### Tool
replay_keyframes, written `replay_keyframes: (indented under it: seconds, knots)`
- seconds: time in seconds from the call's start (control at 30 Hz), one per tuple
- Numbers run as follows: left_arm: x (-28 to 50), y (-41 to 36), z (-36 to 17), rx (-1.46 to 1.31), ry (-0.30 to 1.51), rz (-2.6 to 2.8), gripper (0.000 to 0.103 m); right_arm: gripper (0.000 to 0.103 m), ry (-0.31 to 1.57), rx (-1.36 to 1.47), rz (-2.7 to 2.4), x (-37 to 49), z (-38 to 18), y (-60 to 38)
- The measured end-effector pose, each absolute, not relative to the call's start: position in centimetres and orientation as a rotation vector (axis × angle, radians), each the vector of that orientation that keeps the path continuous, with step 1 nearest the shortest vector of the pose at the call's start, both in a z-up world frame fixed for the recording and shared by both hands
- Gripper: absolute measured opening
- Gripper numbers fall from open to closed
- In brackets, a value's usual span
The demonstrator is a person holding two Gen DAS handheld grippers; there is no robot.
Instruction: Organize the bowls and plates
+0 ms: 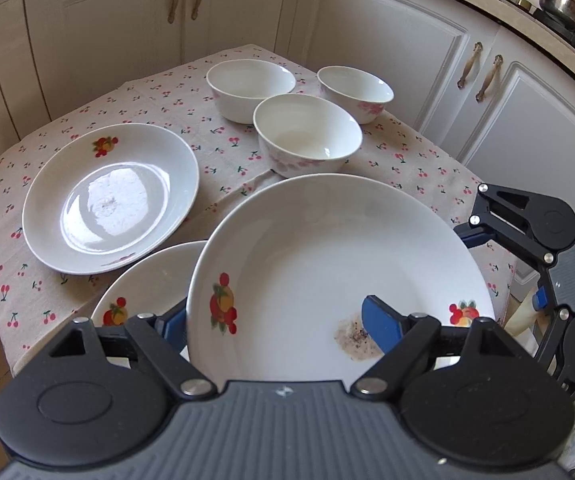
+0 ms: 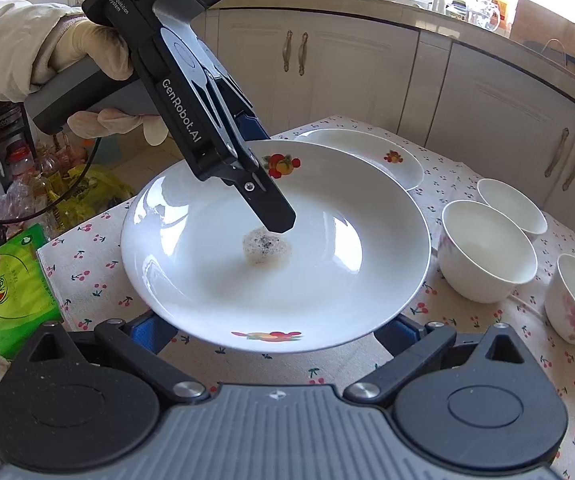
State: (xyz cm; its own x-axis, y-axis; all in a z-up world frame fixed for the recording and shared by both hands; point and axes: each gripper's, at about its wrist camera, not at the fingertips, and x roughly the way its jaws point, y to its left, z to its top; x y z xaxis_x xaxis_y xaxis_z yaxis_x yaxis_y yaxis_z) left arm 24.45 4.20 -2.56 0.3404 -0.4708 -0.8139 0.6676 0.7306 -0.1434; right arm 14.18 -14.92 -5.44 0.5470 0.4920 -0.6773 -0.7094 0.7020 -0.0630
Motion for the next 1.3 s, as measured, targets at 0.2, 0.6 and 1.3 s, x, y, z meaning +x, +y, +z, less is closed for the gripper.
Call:
replay_keyframes:
  seconds: [0.2,0.6,1.3]
  knots:
    - [24.9,6.3,-3.2,0.199,0.979,-0.726,0.086,0.103,0.697,-0.359,0.759,15.3,-5.6,-13.1]
    - [26.3,8.5,-5.2,0.152,1.007,-0.72,0.086,0.103,0.742,-0.375,0.768,16.9,-6.3,-11.0]
    - [27.3,8.8,-6.4,0.153,1.018,-0.715,0.086,0.103,0.797,-0.388,0.749,17.5,-6.4,-9.8]
